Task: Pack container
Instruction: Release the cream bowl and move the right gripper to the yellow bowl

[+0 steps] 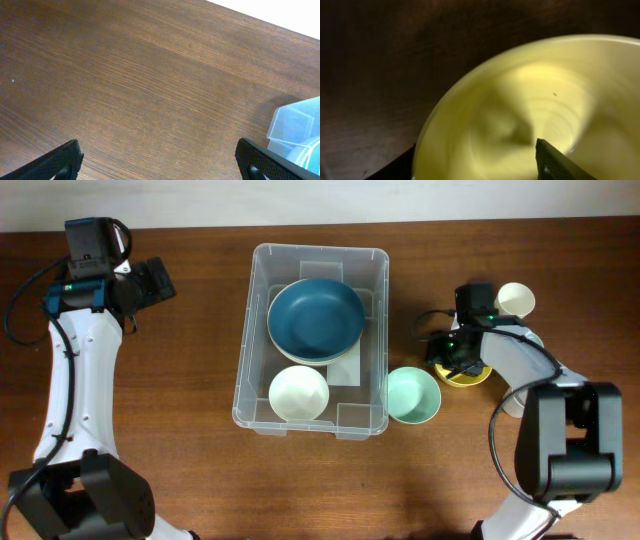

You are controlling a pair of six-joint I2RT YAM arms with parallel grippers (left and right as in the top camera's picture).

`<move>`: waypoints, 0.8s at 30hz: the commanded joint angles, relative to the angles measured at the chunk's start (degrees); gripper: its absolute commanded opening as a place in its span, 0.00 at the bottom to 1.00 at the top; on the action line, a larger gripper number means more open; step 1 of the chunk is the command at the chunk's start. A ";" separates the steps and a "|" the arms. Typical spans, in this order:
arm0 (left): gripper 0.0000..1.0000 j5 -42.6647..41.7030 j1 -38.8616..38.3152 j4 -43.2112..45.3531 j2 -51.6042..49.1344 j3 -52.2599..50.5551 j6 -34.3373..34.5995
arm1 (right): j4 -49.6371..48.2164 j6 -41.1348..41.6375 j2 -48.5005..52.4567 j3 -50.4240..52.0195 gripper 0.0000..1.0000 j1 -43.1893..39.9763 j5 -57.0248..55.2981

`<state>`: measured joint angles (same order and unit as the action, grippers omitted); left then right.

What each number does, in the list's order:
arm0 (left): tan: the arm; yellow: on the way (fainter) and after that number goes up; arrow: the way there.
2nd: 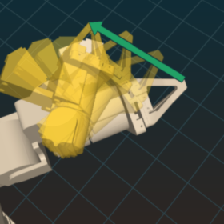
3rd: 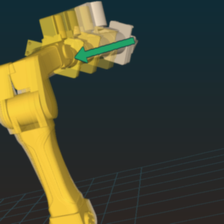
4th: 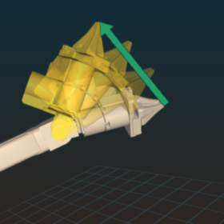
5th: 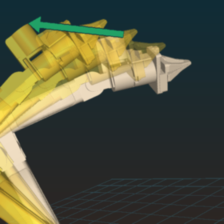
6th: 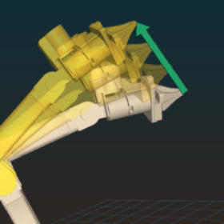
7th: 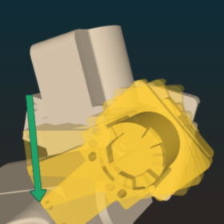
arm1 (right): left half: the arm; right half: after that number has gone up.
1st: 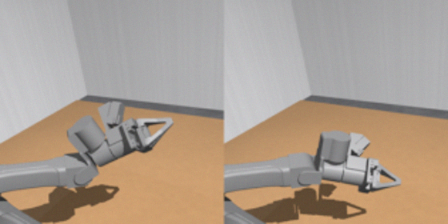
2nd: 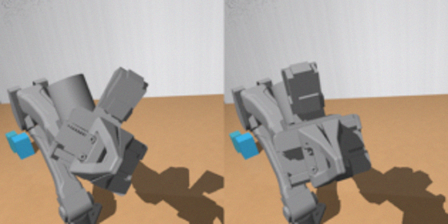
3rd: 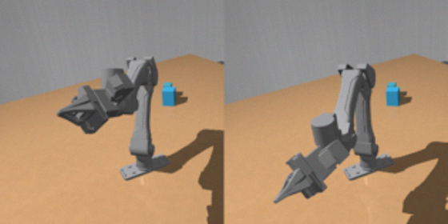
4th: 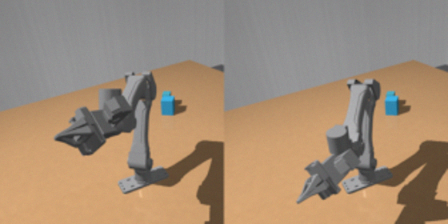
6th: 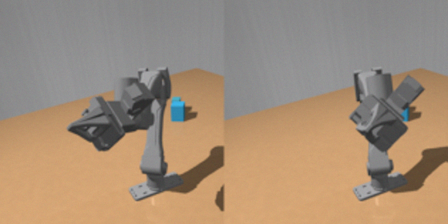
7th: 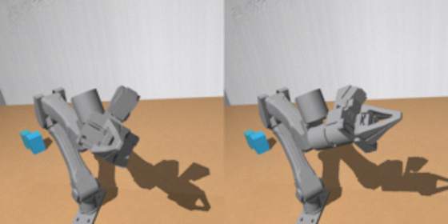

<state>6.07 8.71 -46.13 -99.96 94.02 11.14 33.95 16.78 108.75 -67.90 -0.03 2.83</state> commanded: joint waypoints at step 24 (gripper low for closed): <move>1.00 0.24 0.09 0.00 0.68 0.94 -0.11 | -24.79 -0.42 1.07 -0.04 0.64 -0.04 7.72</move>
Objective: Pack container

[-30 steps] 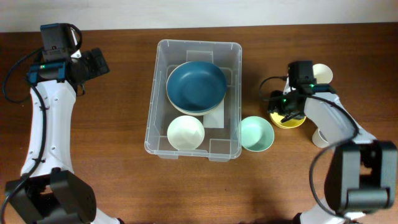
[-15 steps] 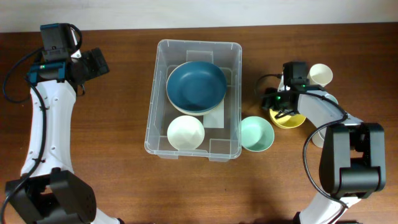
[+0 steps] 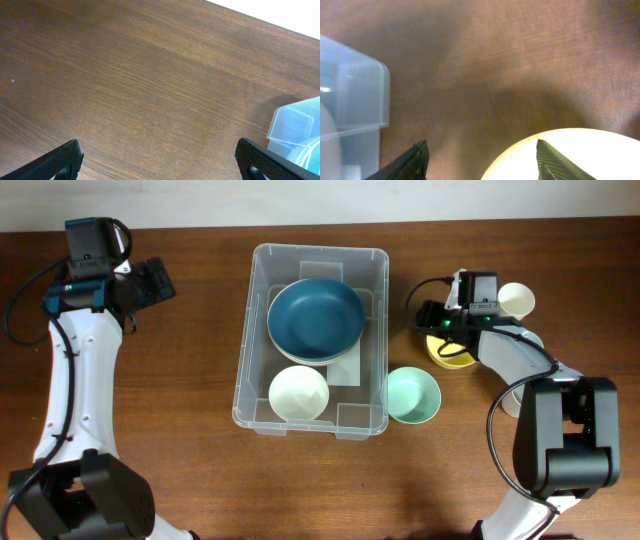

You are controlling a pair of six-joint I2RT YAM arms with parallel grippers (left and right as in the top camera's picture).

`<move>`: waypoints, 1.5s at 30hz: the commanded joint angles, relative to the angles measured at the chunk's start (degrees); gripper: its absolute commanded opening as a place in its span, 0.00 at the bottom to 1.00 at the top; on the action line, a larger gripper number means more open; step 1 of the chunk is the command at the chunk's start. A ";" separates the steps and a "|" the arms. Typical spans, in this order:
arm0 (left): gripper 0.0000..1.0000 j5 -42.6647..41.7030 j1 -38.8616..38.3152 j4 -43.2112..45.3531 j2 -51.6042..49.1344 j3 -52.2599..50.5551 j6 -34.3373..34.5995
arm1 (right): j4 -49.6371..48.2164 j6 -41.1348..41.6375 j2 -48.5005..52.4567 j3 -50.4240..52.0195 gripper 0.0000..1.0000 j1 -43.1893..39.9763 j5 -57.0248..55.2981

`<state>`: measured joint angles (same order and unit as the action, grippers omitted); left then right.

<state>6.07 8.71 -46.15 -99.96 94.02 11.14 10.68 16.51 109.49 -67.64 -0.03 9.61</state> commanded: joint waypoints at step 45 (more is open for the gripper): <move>1.00 0.24 0.09 0.02 0.68 0.94 -0.11 | 9.49 -27.19 0.33 -2.27 0.04 0.09 -1.16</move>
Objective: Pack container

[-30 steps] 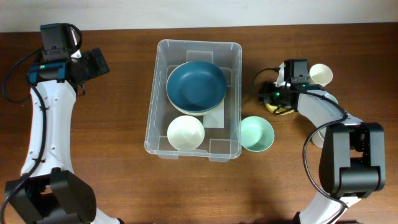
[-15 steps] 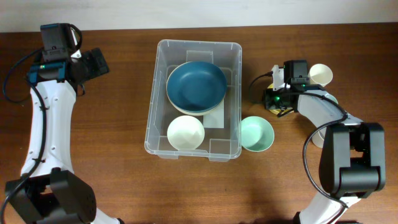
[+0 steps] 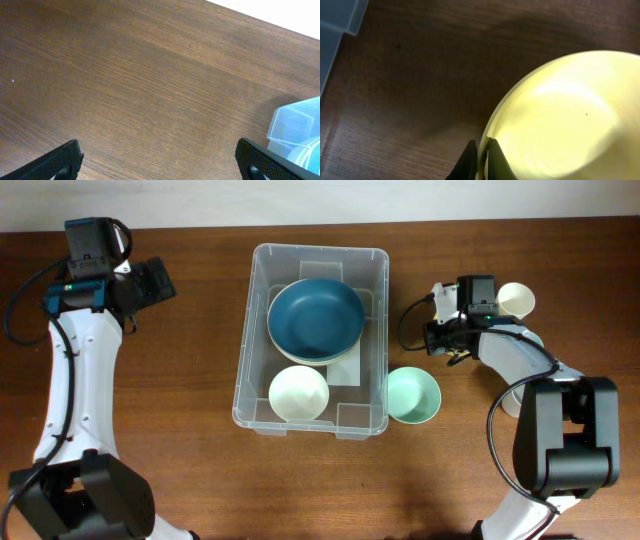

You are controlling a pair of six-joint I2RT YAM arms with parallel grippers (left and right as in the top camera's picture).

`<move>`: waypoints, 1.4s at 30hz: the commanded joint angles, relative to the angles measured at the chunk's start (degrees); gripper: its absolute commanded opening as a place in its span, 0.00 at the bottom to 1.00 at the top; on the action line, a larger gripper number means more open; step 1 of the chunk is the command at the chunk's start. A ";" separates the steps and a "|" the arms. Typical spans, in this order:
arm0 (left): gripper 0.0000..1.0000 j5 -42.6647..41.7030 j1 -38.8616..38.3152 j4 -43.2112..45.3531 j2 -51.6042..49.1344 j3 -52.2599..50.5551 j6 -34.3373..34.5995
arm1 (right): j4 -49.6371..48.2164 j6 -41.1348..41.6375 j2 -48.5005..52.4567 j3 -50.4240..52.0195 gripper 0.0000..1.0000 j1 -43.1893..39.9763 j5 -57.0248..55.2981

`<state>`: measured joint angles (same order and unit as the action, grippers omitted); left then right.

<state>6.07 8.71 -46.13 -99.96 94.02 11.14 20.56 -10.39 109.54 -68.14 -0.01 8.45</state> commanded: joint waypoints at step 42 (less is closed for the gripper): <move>1.00 0.24 0.09 0.00 0.68 0.94 -0.09 | 12.13 8.41 6.99 -20.50 0.78 -2.43 -7.15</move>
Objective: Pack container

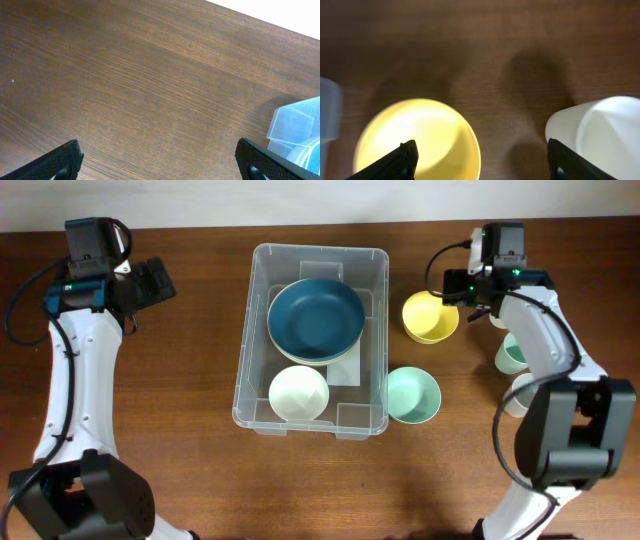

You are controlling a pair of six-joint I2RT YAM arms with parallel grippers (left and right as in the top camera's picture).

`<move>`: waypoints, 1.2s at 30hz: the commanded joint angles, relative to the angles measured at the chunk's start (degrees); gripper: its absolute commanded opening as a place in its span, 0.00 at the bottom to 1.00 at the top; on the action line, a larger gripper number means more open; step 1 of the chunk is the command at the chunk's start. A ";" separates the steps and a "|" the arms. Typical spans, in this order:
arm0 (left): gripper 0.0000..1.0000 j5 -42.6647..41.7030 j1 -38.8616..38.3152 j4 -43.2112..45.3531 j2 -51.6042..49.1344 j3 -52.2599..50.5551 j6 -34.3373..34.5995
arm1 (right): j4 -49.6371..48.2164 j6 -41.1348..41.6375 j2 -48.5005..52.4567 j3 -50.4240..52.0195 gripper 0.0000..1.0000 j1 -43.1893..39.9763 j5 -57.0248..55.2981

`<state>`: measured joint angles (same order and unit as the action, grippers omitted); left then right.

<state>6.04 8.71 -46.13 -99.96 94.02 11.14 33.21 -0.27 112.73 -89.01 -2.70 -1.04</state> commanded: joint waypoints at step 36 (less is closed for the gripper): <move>1.00 0.26 0.09 0.00 0.68 0.94 -0.11 | -5.46 -1.81 10.49 -0.98 0.04 0.37 3.87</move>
<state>6.07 8.71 -46.13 -99.96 94.02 11.14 27.57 -1.80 123.96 -88.99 -2.57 2.90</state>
